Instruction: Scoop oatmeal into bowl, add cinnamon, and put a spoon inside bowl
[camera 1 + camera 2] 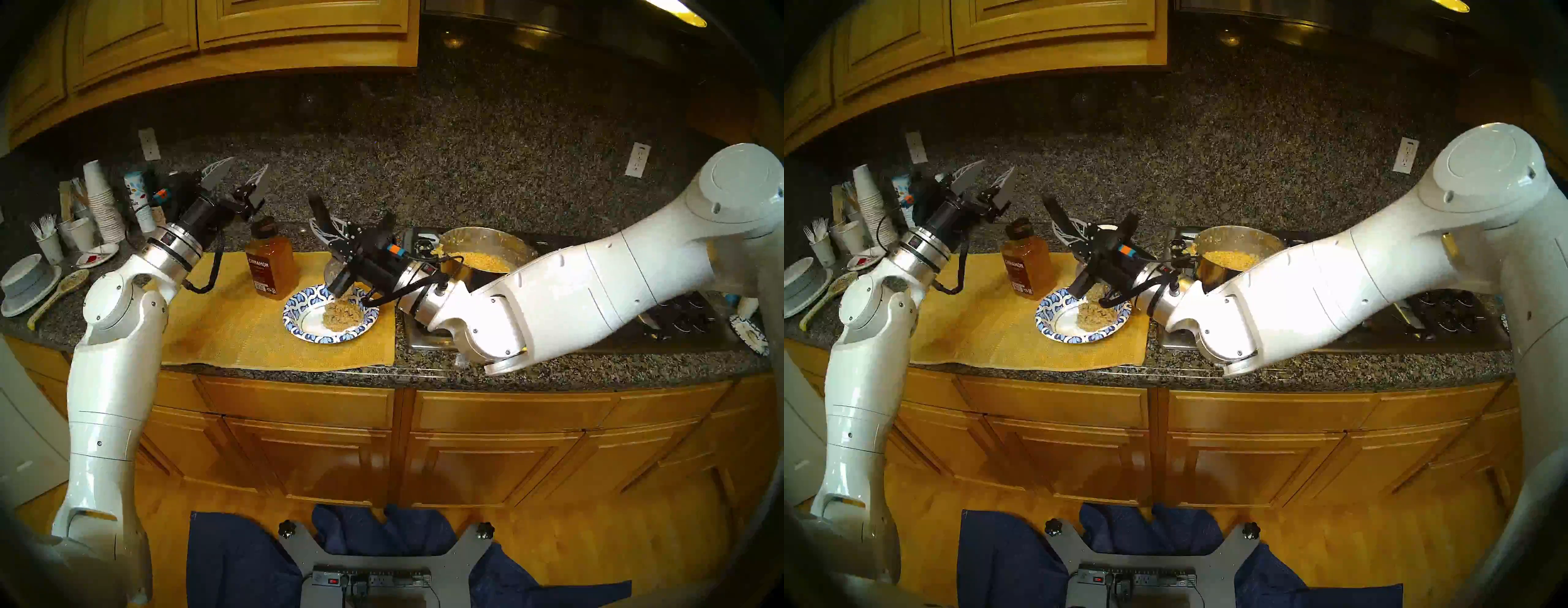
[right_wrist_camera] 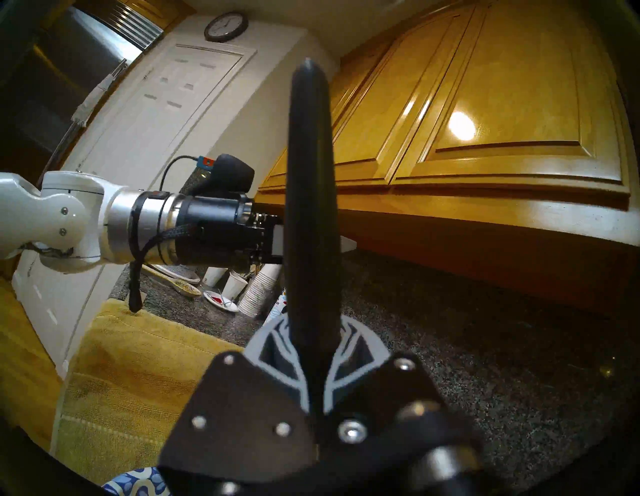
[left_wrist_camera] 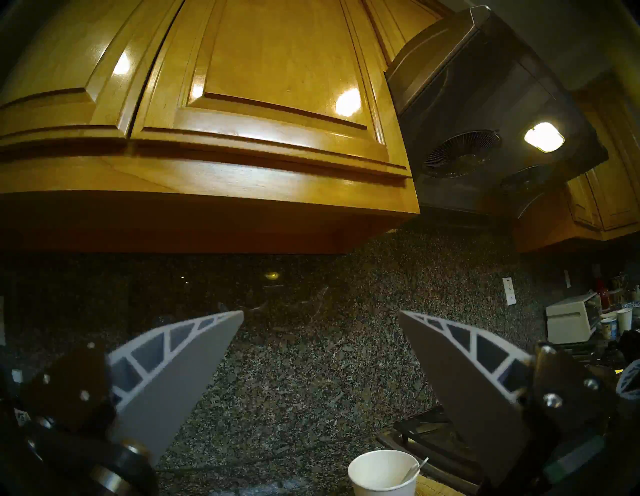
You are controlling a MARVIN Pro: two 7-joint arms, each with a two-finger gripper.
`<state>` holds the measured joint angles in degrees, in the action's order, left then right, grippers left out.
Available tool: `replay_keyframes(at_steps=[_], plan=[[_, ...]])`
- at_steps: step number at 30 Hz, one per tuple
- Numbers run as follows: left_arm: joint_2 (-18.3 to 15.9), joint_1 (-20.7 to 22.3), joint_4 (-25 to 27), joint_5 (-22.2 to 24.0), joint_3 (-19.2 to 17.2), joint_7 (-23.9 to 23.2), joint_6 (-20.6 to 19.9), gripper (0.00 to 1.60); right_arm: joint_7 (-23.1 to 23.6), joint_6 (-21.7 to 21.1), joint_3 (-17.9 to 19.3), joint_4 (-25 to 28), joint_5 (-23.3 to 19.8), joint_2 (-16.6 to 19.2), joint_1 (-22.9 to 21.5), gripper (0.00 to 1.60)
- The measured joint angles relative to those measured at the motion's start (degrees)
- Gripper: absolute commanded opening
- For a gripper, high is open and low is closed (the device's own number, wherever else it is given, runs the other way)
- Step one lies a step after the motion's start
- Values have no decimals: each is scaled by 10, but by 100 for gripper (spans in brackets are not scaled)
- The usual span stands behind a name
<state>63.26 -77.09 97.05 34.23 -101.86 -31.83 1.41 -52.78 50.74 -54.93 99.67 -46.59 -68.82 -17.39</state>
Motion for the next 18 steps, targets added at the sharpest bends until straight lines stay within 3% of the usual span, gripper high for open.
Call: replay_keyframes(at_steps=[18], plan=[[0,0,0,0,0,0,0,160,-7,-5,-7,-10,26,0,19,0]])
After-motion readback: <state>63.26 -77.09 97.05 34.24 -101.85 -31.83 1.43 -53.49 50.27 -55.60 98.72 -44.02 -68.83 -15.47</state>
